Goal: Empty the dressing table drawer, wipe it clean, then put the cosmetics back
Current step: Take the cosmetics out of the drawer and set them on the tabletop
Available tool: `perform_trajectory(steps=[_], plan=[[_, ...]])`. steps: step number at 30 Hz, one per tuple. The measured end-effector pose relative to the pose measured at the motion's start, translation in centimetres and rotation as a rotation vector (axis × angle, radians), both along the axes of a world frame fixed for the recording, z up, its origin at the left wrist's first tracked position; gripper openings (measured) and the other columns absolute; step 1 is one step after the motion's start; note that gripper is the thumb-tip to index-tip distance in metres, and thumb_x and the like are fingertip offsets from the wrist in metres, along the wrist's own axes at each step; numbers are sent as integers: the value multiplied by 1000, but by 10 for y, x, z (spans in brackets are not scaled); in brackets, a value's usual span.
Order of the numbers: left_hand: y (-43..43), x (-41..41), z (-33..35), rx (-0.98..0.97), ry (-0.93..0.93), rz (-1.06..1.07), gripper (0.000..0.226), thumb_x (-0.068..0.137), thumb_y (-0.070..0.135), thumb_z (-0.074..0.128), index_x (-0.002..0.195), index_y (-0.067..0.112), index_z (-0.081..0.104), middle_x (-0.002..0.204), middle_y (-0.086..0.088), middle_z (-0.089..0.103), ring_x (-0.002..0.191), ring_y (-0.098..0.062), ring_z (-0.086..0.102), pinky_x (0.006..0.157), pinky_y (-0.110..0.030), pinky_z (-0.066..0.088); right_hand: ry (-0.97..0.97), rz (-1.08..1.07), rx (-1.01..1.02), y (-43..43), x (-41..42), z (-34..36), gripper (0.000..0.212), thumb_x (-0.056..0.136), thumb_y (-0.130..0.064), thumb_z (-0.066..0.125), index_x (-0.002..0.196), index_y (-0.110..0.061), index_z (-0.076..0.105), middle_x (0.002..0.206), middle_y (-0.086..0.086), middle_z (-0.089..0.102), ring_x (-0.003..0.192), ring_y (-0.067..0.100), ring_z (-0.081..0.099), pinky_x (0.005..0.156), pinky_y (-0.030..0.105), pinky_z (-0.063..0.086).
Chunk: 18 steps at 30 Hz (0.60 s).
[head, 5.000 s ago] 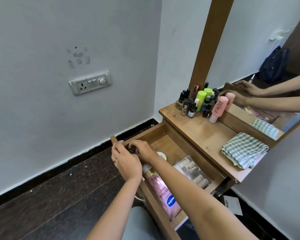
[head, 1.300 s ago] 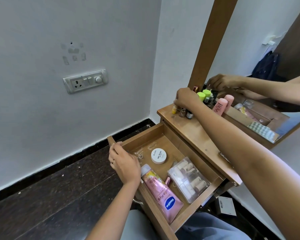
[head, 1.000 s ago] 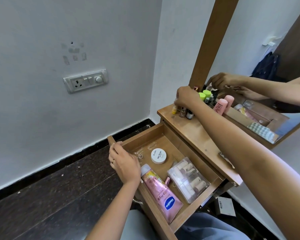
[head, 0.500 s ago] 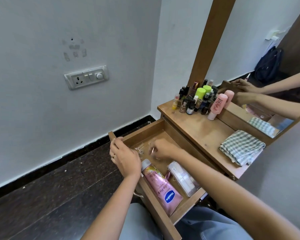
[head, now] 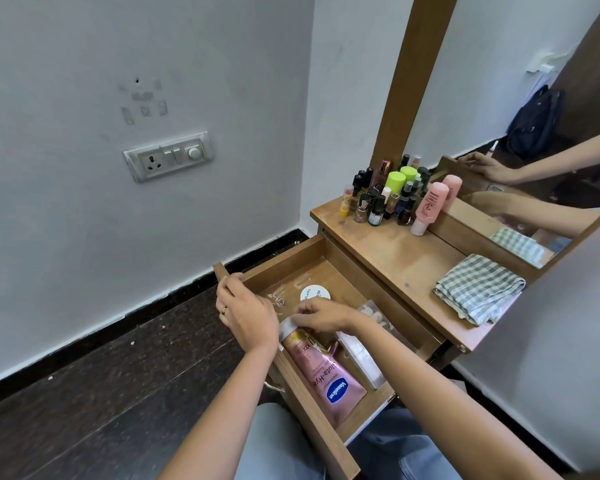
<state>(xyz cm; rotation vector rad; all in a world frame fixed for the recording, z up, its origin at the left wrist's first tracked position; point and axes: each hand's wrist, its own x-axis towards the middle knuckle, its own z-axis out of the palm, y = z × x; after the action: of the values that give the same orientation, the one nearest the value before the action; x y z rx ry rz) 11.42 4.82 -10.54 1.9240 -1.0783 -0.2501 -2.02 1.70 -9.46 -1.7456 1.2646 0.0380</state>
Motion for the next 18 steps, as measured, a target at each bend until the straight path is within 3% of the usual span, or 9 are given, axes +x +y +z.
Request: perform_trajectory(steps=[2, 4, 7, 9, 11, 14, 18], plan=[[-1, 0, -1, 3, -2, 4, 36, 83, -9, 53, 116, 7, 50, 125, -17, 48, 118, -42, 47, 94, -53, 41, -26, 13, -2, 3, 1, -1, 27, 89, -28, 65, 110, -12, 60, 100, 2, 64, 89, 15, 61, 81, 28, 51], [-1, 1, -2, 3, -3, 4, 37, 83, -9, 52, 116, 7, 50, 125, -17, 47, 118, -42, 47, 93, -54, 41, -26, -7, -27, 7, 4, -2, 35, 81, -28, 73, 109, -13, 60, 95, -2, 63, 86, 13, 60, 75, 25, 49], [0, 0, -1, -1, 4, 3, 37, 83, -10, 51, 116, 7, 50, 125, -17, 47, 118, -42, 46, 93, -54, 40, 28, -83, -89, 7, 3, 1, 29, 77, -35, 75, 94, -21, 57, 86, -8, 55, 78, 10, 54, 63, 21, 41], [0, -1, -1, 2, 5, 6, 37, 83, -10, 50, 117, 6, 50, 125, -17, 47, 119, -42, 46, 94, -53, 40, 108, -182, -144, 5, -1, 7, 38, 77, -38, 72, 106, -19, 57, 94, -4, 57, 84, 12, 56, 63, 22, 45], [-1, 0, -1, 7, -4, 5, 37, 84, -10, 50, 117, 7, 50, 126, -17, 47, 120, -41, 45, 95, -52, 40, 200, -264, -199, 3, -2, 8, 46, 78, -40, 69, 114, -15, 56, 103, 1, 61, 90, 17, 61, 72, 28, 53], [-1, 1, -1, 16, -7, 3, 36, 86, -9, 50, 118, 7, 49, 127, -17, 47, 122, -41, 45, 97, -52, 40, 283, -293, -260, 4, 2, 5, 45, 78, -38, 64, 115, -13, 58, 110, 7, 63, 95, 22, 61, 84, 37, 55], [-1, 1, -1, 21, -4, -4, 36, 86, -9, 49, 118, 7, 49, 129, -17, 46, 123, -41, 44, 96, -53, 39, 343, -147, -456, 5, 17, 7, 47, 82, -25, 63, 128, -17, 55, 132, 9, 49, 125, 28, 37, 101, 42, 40]])
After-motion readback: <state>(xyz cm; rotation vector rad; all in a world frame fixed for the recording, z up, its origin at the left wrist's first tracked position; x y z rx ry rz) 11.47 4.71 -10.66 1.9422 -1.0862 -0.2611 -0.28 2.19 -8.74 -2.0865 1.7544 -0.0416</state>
